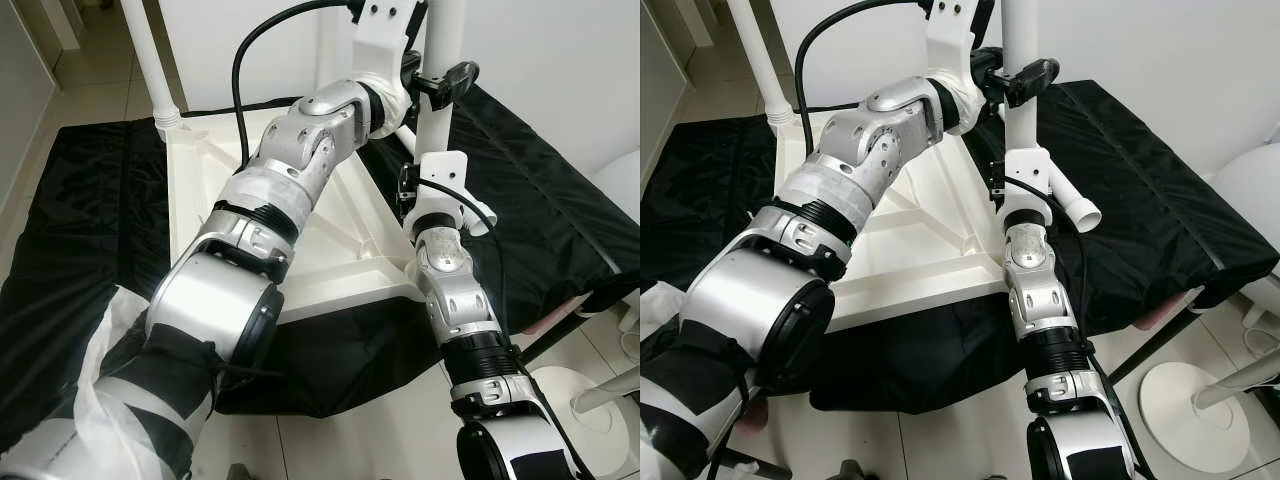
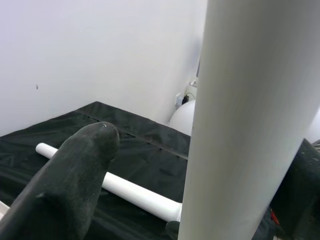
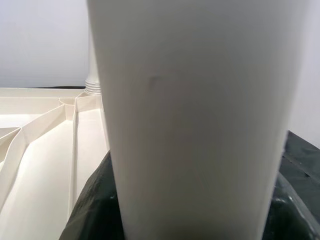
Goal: Building children table
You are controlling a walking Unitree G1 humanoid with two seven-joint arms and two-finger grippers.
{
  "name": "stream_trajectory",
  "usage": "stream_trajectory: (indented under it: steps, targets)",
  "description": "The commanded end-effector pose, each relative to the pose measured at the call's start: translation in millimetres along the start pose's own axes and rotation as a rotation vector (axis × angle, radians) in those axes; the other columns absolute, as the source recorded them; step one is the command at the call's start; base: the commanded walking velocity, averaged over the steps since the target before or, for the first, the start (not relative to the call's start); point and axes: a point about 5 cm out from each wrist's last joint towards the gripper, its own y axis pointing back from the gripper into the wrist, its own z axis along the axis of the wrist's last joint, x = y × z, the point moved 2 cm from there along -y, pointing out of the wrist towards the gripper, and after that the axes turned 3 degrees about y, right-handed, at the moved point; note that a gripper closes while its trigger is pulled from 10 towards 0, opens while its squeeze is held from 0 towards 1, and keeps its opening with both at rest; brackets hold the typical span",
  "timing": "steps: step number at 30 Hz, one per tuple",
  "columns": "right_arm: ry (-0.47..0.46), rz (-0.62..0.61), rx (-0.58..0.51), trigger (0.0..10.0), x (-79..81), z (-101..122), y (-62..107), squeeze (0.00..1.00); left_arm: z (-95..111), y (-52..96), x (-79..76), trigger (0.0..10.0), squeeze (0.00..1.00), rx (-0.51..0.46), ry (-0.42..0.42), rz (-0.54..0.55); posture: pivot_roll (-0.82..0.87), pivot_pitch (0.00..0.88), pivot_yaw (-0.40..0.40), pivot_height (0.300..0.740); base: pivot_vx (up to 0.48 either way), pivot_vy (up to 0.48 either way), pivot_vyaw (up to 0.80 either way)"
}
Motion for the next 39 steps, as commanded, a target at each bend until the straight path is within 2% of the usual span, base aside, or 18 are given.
stream_trajectory:
  steps: [1, 3, 4, 6, 7, 13, 15, 25, 27, 29, 31, 33, 37, 39]
  targets:
    - [-0.036, -0.063, 0.024, 10.0, -14.7, -6.2, -1.1, 0.00, 16.4, 4.2, 10.7, 10.0, 1.00, -0.053, -0.011, 0.034, -0.04, 0.043, 0.009, 0.740, 0.000, 0.000, 0.00]
    - [-0.036, -0.068, 0.026, 10.0, -16.0, -6.4, -1.2, 0.00, 17.6, 4.0, 12.0, 10.0, 1.00, -0.049, -0.026, 0.039, -0.04, 0.048, 0.010, 0.740, 0.000, 0.000, 0.00]
    - [-0.036, -0.072, 0.026, 10.0, -17.1, -6.3, -1.5, 0.00, 18.0, 3.7, 12.5, 10.0, 0.62, -0.043, -0.039, 0.041, -0.04, 0.048, 0.010, 0.740, 0.000, 0.000, 0.00]
    - [-0.036, -0.074, 0.027, 10.0, -17.7, -6.0, -2.1, 0.00, 18.5, 3.6, 12.9, 10.0, 0.62, -0.038, -0.048, 0.042, -0.04, 0.053, 0.012, 0.740, 0.000, 0.000, 0.00]
    - [-0.035, -0.075, 0.026, 10.0, -18.2, -5.5, -2.9, 0.00, 18.8, 3.1, 13.5, 10.0, 0.00, -0.028, -0.055, 0.039, -0.04, 0.061, 0.015, 0.740, 0.000, 0.000, 0.00]
    - [-0.037, -0.085, 0.021, 10.0, -21.1, -2.7, -4.6, 0.00, 23.3, 0.0, 10.6, 10.0, 0.00, 0.004, -0.082, 0.018, -0.03, 0.085, 0.017, 0.740, 0.000, 0.000, 0.00]
    - [-0.047, -0.107, 0.022, 10.0, -26.0, -2.9, -1.9, 0.00, 33.1, -2.7, 4.0, 10.0, 0.00, 0.012, -0.126, -0.010, -0.03, 0.121, 0.024, 0.740, 0.000, 0.000, 0.00]
    - [-0.112, -0.165, 0.071, 10.0, -38.4, -12.6, 3.9, 0.00, 34.7, 0.3, -11.2, 10.0, 0.00, 0.005, -0.100, -0.162, -0.04, 0.139, 0.020, 0.740, 0.000, 0.000, 0.00]
    - [-0.142, -0.166, 0.077, 10.0, -38.6, -12.2, 3.5, 0.00, 33.6, 1.9, -14.9, 10.0, 0.00, 0.005, -0.101, -0.201, -0.04, 0.139, 0.020, 0.740, 0.000, 0.000, 0.00]
    - [-0.242, -0.168, 0.089, 10.0, -37.6, -11.5, 2.4, 0.00, 31.3, 4.6, -18.9, 10.0, 0.00, 0.007, -0.106, -0.250, -0.04, 0.131, 0.017, 0.740, 0.000, 0.000, 0.00]
    - [-0.242, -0.168, 0.089, 10.0, -37.6, -11.5, 2.4, 0.00, 31.3, 4.6, -18.9, 10.0, 0.00, 0.007, -0.106, -0.250, -0.04, 0.131, 0.017, 0.740, 0.000, 0.000, 0.00]
    - [-0.361, -0.189, 0.073, 10.0, -42.1, -7.4, 1.3, 0.00, 33.2, 2.6, -21.9, 10.0, 0.00, 0.012, -0.123, -0.244, -0.04, 0.127, 0.015, 0.740, 0.000, 0.000, 0.00]
    - [-0.403, -0.214, 0.045, 10.0, -48.4, -2.8, 0.7, 0.00, 37.5, 0.5, -19.9, 10.0, 0.00, 0.015, -0.144, -0.219, -0.03, 0.126, 0.016, 0.740, 0.000, 0.000, 0.00]
    - [-0.392, -0.228, 0.025, 10.0, -54.1, 1.2, -0.2, 0.00, 64.4, -1.0, -16.0, 10.0, 0.00, -0.023, -0.225, -0.161, -0.03, 0.122, 0.015, 0.740, 0.000, 0.000, 0.00]
